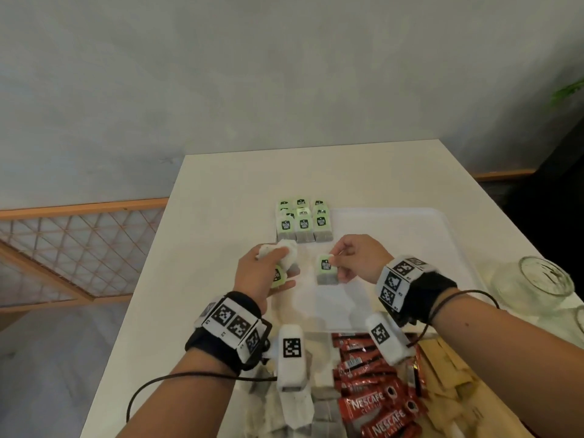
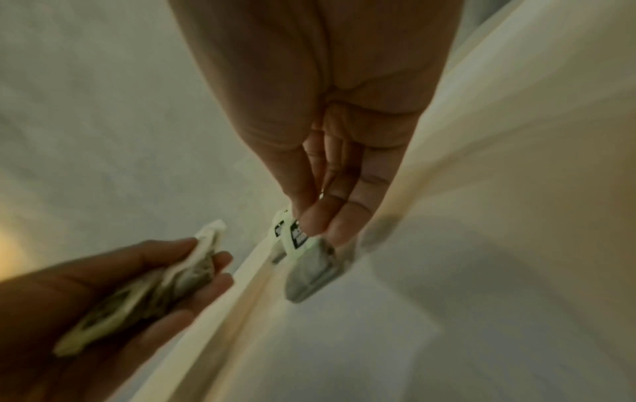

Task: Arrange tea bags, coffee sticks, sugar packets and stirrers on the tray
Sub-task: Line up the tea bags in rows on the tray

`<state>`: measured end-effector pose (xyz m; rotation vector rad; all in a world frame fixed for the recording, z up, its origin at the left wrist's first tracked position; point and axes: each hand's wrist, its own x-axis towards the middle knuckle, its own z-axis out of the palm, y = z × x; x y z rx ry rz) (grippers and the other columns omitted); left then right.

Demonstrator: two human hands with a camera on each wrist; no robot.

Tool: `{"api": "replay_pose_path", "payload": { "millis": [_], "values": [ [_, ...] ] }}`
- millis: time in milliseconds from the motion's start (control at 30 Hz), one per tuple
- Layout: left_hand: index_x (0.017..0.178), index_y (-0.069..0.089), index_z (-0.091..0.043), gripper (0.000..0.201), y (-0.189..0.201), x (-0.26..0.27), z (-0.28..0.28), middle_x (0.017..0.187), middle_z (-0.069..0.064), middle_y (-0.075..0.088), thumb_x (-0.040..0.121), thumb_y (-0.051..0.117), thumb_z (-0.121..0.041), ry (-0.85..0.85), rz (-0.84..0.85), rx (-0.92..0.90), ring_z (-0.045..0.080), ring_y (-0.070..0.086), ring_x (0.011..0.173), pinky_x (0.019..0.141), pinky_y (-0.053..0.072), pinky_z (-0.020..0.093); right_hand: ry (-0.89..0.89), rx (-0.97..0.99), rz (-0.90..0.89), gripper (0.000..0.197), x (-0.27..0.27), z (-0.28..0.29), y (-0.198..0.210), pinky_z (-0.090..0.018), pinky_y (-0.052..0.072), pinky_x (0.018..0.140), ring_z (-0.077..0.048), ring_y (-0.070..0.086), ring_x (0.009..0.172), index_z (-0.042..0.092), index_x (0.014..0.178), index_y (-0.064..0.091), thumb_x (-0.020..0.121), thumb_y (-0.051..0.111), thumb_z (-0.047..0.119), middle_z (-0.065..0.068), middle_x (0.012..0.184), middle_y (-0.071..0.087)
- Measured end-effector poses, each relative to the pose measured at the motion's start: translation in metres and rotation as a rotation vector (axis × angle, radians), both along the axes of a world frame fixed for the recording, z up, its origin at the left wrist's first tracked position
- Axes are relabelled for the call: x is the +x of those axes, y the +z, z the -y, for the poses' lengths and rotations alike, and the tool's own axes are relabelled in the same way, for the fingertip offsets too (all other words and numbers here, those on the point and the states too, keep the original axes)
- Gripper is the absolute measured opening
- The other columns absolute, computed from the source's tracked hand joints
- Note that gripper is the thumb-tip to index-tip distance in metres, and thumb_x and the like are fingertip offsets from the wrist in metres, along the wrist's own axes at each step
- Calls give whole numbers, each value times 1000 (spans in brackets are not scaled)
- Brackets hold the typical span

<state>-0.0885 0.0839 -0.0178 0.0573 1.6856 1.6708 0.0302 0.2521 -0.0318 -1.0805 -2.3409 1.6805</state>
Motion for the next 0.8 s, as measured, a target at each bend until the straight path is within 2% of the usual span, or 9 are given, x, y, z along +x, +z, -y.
{"api": "replay_pose_path", "payload": {
  "millis": [100, 167, 267, 333, 433, 533, 667, 800],
  "values": [
    [102, 65, -13, 13, 0, -21, -3, 87, 16, 73, 90, 67, -14, 23, 6, -2, 28, 73, 74, 65, 62, 39, -24, 109, -24, 7, -24, -5, -3, -22, 56, 59, -15, 63, 58, 7, 85, 67, 84, 73, 12, -5, 66, 69],
    [103, 64, -9, 13, 0, -33, -4, 92, 18, 71, 90, 66, -12, 36, 26, 0, 27, 72, 72, 60, 62, 36, -59, 99, -59, 6, -40, -5, -5, -19, 53, 55, -14, 62, 56, 8, 83, 69, 84, 74, 10, -3, 65, 68],
    [104, 64, -3, 15, -3, -47, -2, 101, 22, 69, 90, 65, -8, 51, 35, 0, 26, 71, 75, 64, 62, 34, -60, 88, -79, 4, -61, -3, -9, -19, 53, 53, -13, 61, 56, 8, 86, 69, 85, 72, 10, -5, 67, 68],
    [104, 64, -1, 15, -5, -52, 0, 105, 25, 69, 90, 64, -7, 74, 40, 6, 27, 71, 77, 65, 62, 33, -20, 188, -41, 4, -74, -4, -11, -16, 48, 55, -8, 58, 58, 13, 85, 70, 85, 73, 16, 2, 71, 67],
    [104, 63, -2, 14, -9, -57, 3, 101, 25, 69, 91, 63, -6, 107, 51, 28, 28, 70, 76, 57, 60, 30, 26, 285, -28, 5, -90, -6, -11, -10, 40, 61, -3, 55, 69, 18, 83, 71, 83, 75, 21, 9, 75, 62],
    [105, 63, -5, 14, -11, -59, 5, 90, 21, 68, 91, 62, -6, 115, 52, 54, 29, 69, 75, 54, 58, 28, 28, 302, -51, 3, -100, -7, -9, -6, 39, 61, -1, 54, 69, 17, 83, 72, 83, 74, 19, 8, 75, 63],
    [106, 64, -6, 15, -13, -60, 5, 88, 19, 69, 91, 63, -6, 124, 60, 51, 29, 70, 75, 57, 59, 31, 47, 369, -41, 5, -112, -8, -5, -10, 39, 59, 3, 51, 64, 12, 85, 73, 83, 73, 17, 15, 69, 58],
    [97, 67, -8, 12, -11, -55, 4, 85, 16, 70, 86, 68, -4, 48, 12, 32, 25, 69, 77, 63, 60, 31, 29, 372, -31, 9, -110, -9, -2, -4, 35, 56, 2, 50, 64, 12, 89, 73, 83, 74, 19, 15, 69, 55]
  ]
}}
